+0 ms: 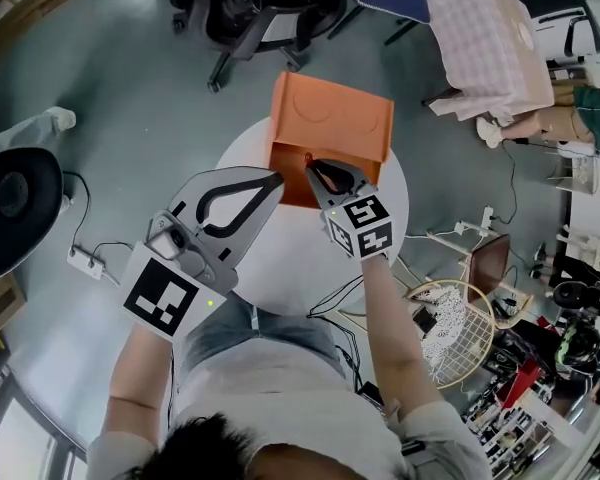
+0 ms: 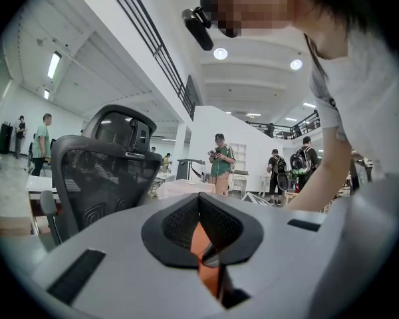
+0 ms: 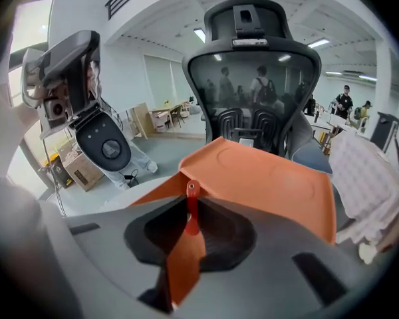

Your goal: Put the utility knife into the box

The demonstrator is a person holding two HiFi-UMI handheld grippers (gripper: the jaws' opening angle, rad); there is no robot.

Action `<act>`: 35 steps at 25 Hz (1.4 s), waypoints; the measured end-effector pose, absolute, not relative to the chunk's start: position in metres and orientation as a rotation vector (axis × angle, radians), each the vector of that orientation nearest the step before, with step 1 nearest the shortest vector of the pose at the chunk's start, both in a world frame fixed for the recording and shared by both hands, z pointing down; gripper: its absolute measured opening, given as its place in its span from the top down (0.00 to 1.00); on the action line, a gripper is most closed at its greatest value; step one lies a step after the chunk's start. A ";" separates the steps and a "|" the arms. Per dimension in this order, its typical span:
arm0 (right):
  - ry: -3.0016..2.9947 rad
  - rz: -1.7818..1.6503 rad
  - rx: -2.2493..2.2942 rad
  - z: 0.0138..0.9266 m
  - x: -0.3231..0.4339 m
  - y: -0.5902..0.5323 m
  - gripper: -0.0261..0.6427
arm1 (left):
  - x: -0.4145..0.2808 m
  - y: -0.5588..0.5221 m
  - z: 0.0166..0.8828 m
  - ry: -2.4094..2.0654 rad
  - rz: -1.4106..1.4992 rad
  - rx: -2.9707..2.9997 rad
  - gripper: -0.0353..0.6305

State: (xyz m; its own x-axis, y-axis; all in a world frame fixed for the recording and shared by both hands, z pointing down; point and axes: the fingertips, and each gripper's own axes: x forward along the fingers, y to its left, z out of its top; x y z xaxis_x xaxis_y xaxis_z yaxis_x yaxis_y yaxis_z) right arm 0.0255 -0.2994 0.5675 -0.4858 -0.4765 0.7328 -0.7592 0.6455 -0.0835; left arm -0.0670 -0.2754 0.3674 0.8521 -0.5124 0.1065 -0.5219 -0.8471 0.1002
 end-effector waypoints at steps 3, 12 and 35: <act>-2.122 0.539 0.920 0.585 0.028 -0.299 0.88 | -0.067 -0.279 0.371 -0.814 0.120 2.893 0.93; -1.992 0.612 0.840 0.623 0.034 -0.295 0.88 | -0.069 -0.290 0.379 -0.816 0.116 2.857 0.93; -1.903 0.614 0.798 0.643 0.035 -0.290 0.87 | -0.079 -0.285 0.384 -0.844 0.144 2.851 0.93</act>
State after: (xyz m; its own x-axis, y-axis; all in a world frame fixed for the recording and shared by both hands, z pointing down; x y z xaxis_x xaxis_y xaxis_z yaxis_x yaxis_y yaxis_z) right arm 0.0350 -0.2897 0.6434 -0.3370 -0.2693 0.9022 -0.7461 0.6609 -0.0814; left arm -0.0791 -0.2847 0.3843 0.8356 -0.5315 0.1389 -0.5474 -0.8267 0.1299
